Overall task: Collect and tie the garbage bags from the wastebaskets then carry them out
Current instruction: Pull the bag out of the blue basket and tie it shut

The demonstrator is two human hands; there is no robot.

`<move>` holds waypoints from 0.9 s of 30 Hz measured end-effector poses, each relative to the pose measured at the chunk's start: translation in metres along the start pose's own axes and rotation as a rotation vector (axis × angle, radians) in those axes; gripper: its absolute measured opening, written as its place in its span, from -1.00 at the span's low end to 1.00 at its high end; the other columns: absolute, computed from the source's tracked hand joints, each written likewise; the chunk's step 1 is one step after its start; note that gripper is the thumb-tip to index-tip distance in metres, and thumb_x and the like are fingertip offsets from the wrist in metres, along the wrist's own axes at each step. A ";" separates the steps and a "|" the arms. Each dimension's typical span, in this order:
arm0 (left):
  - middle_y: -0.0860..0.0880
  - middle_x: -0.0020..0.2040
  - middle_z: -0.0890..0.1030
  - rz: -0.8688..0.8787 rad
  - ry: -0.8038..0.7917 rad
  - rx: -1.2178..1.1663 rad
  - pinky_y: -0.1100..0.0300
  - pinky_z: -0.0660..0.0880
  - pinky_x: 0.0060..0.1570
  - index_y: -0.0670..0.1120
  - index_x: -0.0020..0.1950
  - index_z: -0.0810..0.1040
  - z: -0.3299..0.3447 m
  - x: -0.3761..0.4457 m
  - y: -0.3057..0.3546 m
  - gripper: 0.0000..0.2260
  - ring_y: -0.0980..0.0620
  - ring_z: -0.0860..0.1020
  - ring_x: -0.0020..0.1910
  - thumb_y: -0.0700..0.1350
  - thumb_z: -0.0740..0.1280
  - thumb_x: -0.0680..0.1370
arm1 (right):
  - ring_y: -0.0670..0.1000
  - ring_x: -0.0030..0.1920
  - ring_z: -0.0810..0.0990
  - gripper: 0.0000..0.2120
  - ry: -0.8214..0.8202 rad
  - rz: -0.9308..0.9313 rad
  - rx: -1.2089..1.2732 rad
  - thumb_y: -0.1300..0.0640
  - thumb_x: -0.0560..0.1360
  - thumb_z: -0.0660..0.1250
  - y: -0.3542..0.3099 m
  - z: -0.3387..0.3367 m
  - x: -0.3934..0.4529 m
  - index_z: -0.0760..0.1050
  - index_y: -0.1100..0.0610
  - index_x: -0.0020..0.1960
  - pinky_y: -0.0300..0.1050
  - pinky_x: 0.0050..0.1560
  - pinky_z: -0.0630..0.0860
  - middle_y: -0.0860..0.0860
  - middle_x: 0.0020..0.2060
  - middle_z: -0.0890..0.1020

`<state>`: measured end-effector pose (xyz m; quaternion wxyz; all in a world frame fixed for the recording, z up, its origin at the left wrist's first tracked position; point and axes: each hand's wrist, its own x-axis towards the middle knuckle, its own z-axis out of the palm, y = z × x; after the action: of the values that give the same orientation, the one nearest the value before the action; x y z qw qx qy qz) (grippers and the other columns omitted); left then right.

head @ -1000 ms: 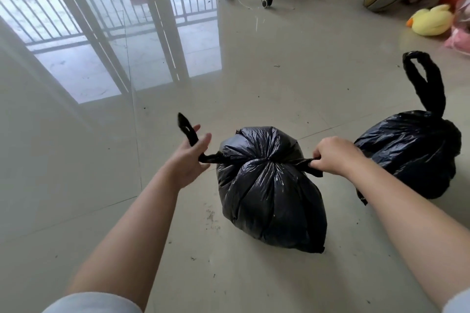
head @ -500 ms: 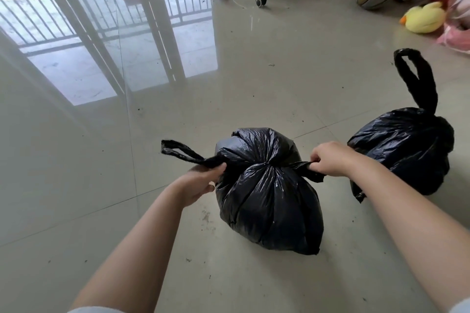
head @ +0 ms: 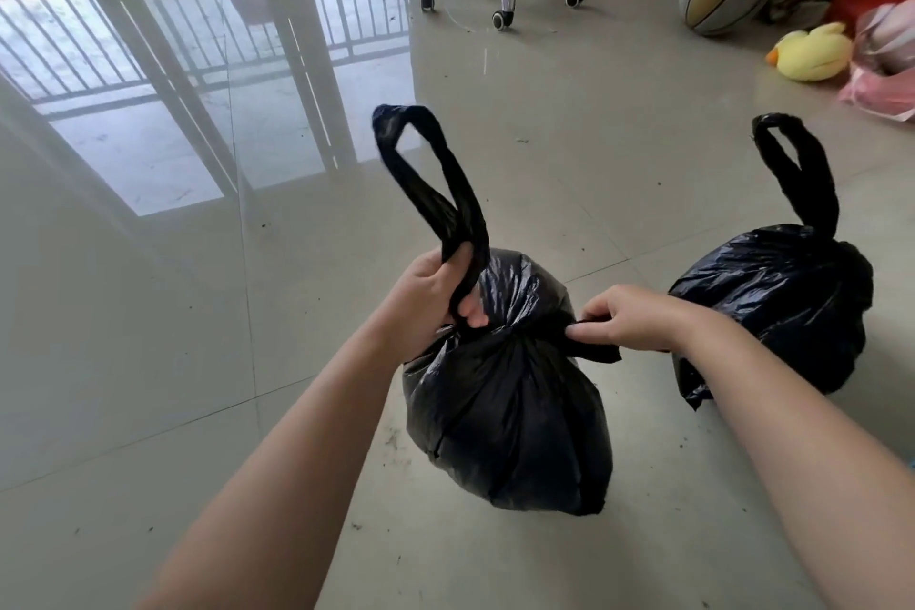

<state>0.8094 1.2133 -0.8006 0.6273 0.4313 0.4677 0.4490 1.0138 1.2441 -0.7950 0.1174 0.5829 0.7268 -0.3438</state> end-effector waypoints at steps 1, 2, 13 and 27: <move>0.06 -0.67 0.33 -0.032 0.023 0.039 0.30 0.40 -0.52 -0.13 -0.32 0.27 0.002 0.000 0.000 -0.66 0.17 0.34 -0.68 -0.12 0.00 0.65 | -0.05 -0.43 0.30 -0.75 -0.047 0.004 0.034 0.00 0.51 0.26 0.002 0.000 -0.002 0.43 0.12 -0.27 -0.35 -0.54 0.22 -0.02 -0.47 0.35; 0.07 -0.65 0.29 -0.069 0.059 0.090 0.31 0.33 -0.58 -0.13 -0.33 0.26 0.004 0.001 -0.001 -0.66 0.18 0.27 -0.70 -0.12 0.02 0.65 | -0.04 -0.40 0.34 -0.79 -0.095 0.006 0.048 0.03 0.50 0.28 0.003 0.000 -0.002 0.46 0.10 -0.26 -0.33 -0.50 0.24 -0.01 -0.45 0.37; -0.17 0.34 0.35 -0.295 -0.131 1.382 0.06 0.33 0.25 -0.12 0.43 0.15 0.006 -0.005 -0.015 -0.22 -0.14 0.32 0.35 0.18 0.41 0.37 | -0.16 -0.56 0.54 -0.85 0.043 -0.077 0.675 0.44 0.49 0.21 0.021 -0.020 -0.009 0.47 0.24 -0.16 -0.37 -0.57 0.41 0.10 -0.39 0.51; -0.16 0.17 0.54 -0.249 0.258 1.443 0.09 0.40 0.03 -0.11 0.17 0.55 0.023 0.010 -0.039 -0.61 -0.18 0.47 0.19 0.07 0.06 0.58 | 0.06 -0.19 0.60 -0.88 0.384 -0.149 1.592 0.17 0.60 0.07 0.016 -0.004 0.007 0.36 0.12 0.08 -0.12 -0.19 0.62 0.13 -0.07 0.51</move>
<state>0.8397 1.2110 -0.8359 0.1743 0.6239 0.7618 0.0028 1.0271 1.2530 -0.8017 -0.4808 0.4906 0.3098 -0.6574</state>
